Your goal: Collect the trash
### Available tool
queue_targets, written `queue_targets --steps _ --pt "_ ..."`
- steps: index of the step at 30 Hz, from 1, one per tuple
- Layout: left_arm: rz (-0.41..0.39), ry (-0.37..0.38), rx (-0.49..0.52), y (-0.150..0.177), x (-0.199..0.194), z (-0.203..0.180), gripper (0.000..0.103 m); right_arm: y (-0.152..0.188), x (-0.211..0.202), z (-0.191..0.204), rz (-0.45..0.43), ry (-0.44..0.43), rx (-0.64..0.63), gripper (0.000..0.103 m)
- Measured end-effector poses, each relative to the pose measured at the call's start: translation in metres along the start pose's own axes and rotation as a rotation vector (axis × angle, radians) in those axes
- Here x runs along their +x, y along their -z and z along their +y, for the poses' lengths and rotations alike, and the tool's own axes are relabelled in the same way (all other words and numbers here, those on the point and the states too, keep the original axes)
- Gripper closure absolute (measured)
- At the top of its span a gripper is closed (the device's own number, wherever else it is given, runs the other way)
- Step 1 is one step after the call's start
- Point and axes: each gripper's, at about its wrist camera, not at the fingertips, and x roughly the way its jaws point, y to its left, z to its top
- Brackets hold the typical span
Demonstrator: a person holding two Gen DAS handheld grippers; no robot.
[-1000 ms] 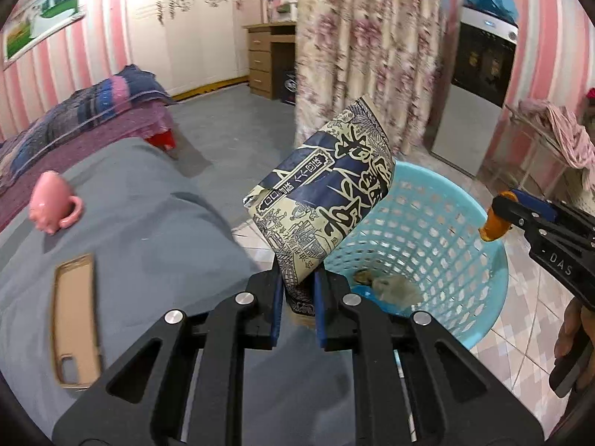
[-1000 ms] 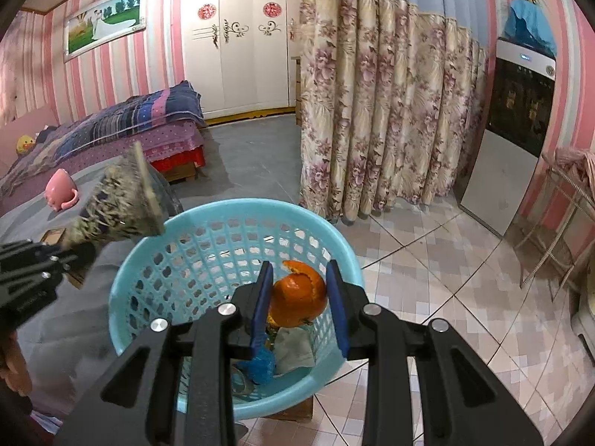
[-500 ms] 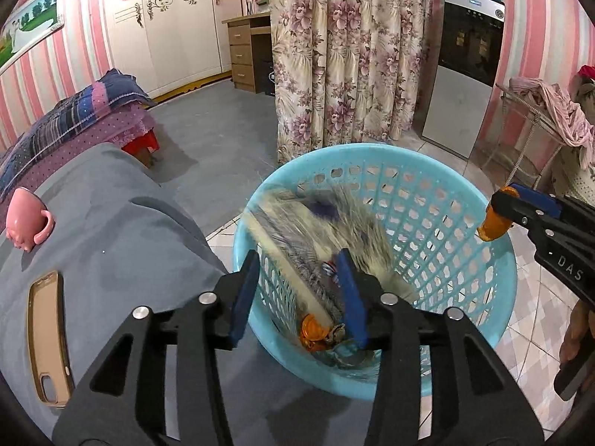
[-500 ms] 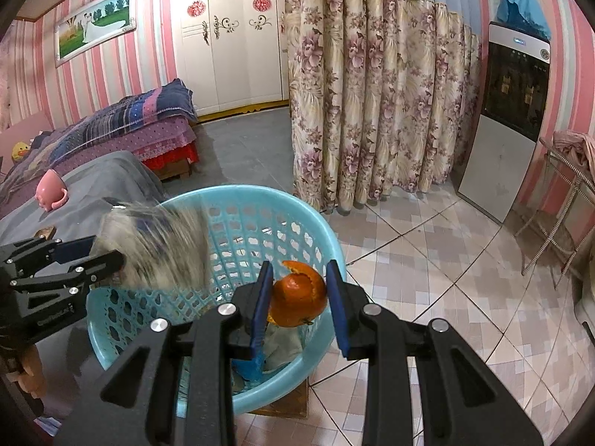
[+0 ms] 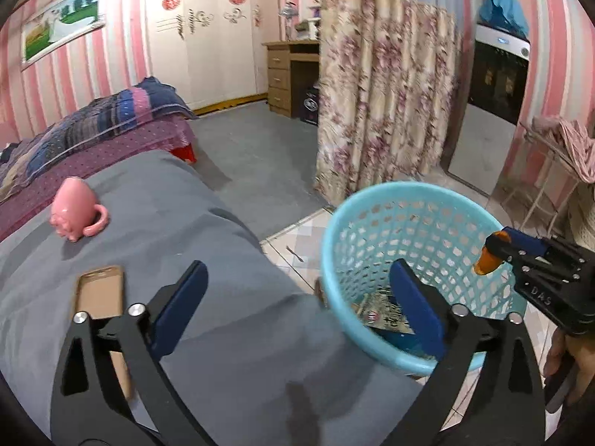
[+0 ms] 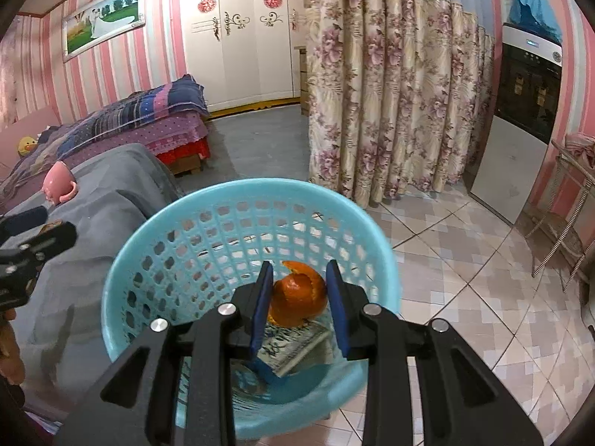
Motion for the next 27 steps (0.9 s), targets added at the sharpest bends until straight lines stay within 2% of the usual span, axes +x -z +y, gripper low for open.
queue_targets --steps 5,9,10,11,13,16,20,22,27 --pt "-0.009 -0.041 -0.053 0.008 -0.014 0.028 0.006 -0.004 0.014 0.018 0.009 -0.005 0.003 0.073" --pt "-0.016 -0.096 -0.054 0.014 -0.027 0.047 0.006 -0.007 0.022 0.028 0.017 -0.001 0.018 0.072" --pt "-0.018 -0.1 -0.056 0.016 -0.032 0.052 0.006 -0.007 0.023 0.03 0.018 0.003 0.022 0.068" --pt "-0.017 -0.102 -0.056 0.017 -0.036 0.056 0.006 -0.007 0.024 0.033 0.015 0.01 0.028 0.048" --pt "-0.021 -0.11 -0.055 0.019 -0.045 0.064 0.006 -0.005 0.024 0.038 0.002 0.017 0.045 0.024" --pt "-0.032 -0.112 -0.062 0.022 -0.058 0.074 0.006 -0.006 0.024 0.046 0.002 0.024 0.046 0.022" --pt "-0.037 -0.116 -0.074 0.025 -0.075 0.089 0.006 -0.009 0.012 0.062 -0.024 0.048 0.028 0.008" --pt "-0.044 -0.113 -0.083 0.027 -0.084 0.096 0.006 -0.011 0.004 0.068 -0.036 0.063 0.025 0.005" --pt "-0.06 -0.088 -0.118 0.032 -0.107 0.119 0.005 -0.016 -0.016 0.087 -0.059 0.076 0.004 0.005"
